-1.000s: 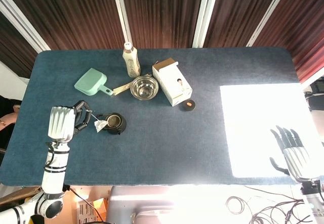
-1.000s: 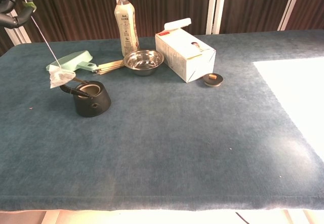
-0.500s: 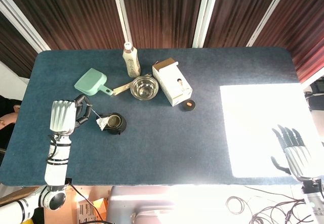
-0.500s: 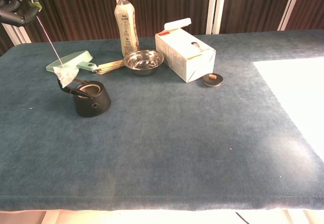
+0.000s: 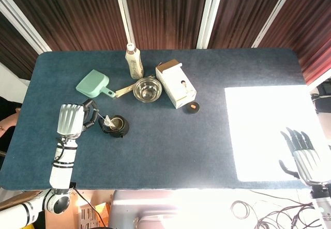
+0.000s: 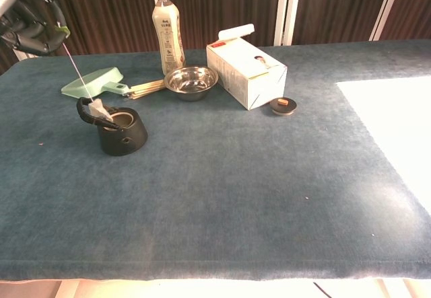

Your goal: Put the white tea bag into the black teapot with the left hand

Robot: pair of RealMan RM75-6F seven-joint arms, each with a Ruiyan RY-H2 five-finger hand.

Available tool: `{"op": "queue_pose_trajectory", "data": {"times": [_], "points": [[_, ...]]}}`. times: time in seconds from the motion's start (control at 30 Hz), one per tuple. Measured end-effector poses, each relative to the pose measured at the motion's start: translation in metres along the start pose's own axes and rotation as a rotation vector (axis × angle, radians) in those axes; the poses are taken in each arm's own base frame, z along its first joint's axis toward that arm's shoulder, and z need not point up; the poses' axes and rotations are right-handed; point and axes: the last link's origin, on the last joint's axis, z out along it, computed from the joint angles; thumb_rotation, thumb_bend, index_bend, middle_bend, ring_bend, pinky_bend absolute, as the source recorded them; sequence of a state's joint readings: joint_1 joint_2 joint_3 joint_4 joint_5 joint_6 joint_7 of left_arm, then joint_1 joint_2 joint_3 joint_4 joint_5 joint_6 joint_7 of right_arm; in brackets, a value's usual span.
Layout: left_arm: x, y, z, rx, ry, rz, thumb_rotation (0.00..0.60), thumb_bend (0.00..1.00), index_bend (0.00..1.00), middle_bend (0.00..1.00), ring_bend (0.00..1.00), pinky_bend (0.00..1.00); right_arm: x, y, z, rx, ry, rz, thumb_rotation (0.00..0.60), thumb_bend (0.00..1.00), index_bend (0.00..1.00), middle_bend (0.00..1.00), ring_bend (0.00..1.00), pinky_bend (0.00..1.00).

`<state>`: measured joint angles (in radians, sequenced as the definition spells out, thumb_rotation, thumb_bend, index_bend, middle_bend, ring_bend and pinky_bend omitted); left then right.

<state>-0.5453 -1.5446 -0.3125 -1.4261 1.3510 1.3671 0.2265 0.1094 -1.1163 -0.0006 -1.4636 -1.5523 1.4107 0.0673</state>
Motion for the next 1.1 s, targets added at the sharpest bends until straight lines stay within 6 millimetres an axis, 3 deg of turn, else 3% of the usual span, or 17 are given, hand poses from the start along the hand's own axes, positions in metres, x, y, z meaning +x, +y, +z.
{"op": "queue_pose_trajectory", "data": {"times": [0.2, 0.4, 0.67, 1.1], "points": [[-0.023, -0.005, 0.0, 0.008, -0.048, 0.004, 0.6, 0.52, 0.68, 0.99, 1.0, 1.0, -0.001, 0.001, -0.002, 0.002, -0.004, -0.002, 0.6, 0.3, 0.0, 0.0, 0.0, 0.0], [-0.036, 0.003, 0.004, -0.01, -0.073, -0.018, 0.6, 0.52, 0.68, 0.99, 1.0, 1.0, 0.0, 0.002, -0.001, -0.001, -0.004, 0.001, 0.6, 0.3, 0.0, 0.0, 0.0, 0.0], [-0.03, 0.02, 0.017, -0.041, -0.02, -0.035, 0.6, 0.52, 0.68, 0.99, 1.0, 1.0, 0.001, 0.003, -0.001, -0.006, -0.005, 0.004, 0.6, 0.3, 0.0, 0.0, 0.0, 0.0], [-0.03, 0.03, 0.027, -0.049, -0.019, -0.037, 0.6, 0.51, 0.68, 0.99, 1.0, 1.0, 0.001, 0.003, -0.001, -0.004, -0.008, 0.004, 0.6, 0.3, 0.0, 0.0, 0.0, 0.0]]}}
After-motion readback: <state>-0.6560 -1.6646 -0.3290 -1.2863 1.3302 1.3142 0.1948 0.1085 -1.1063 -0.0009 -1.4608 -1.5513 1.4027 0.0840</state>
